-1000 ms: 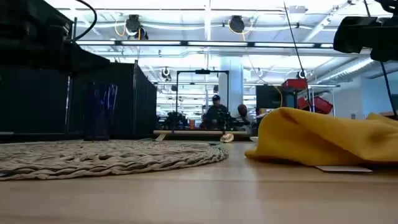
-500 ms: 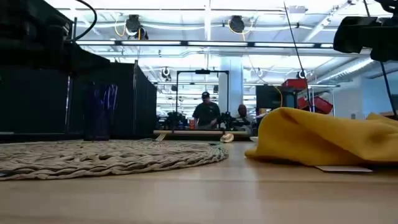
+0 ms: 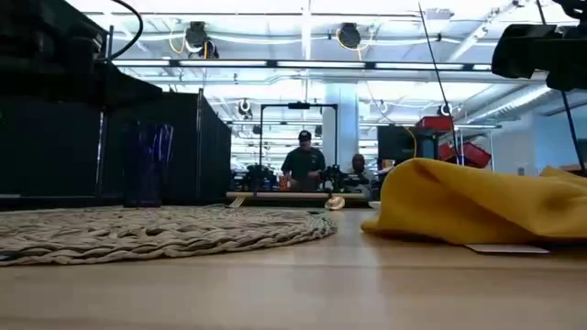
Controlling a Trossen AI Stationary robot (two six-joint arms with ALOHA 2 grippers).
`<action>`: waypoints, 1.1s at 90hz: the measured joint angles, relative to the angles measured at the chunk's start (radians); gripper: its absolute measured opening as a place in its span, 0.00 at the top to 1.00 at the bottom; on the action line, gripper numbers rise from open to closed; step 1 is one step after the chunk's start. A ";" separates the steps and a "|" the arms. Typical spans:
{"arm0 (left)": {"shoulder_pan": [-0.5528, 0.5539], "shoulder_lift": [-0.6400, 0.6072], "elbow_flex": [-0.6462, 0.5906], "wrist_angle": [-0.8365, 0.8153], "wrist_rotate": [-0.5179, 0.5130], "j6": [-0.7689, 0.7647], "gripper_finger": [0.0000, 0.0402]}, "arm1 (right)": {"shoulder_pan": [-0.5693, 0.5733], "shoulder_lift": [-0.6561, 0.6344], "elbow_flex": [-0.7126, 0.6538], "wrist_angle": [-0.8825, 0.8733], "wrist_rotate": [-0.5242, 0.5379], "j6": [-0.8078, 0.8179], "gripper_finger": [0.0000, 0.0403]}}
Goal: Set table place
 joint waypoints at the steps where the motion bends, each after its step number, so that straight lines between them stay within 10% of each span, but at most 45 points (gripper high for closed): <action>1: 0.000 0.000 0.000 0.000 0.000 0.000 0.86 | 0.000 0.000 0.000 0.000 0.000 0.000 0.65; 40: 0.000 0.000 0.000 0.000 0.000 0.000 0.86 | 0.000 0.000 0.000 0.000 0.000 0.023 0.65; 99: 0.000 0.000 0.000 0.182 -0.044 -0.230 0.86 | -0.001 0.000 0.000 0.263 0.077 0.772 0.65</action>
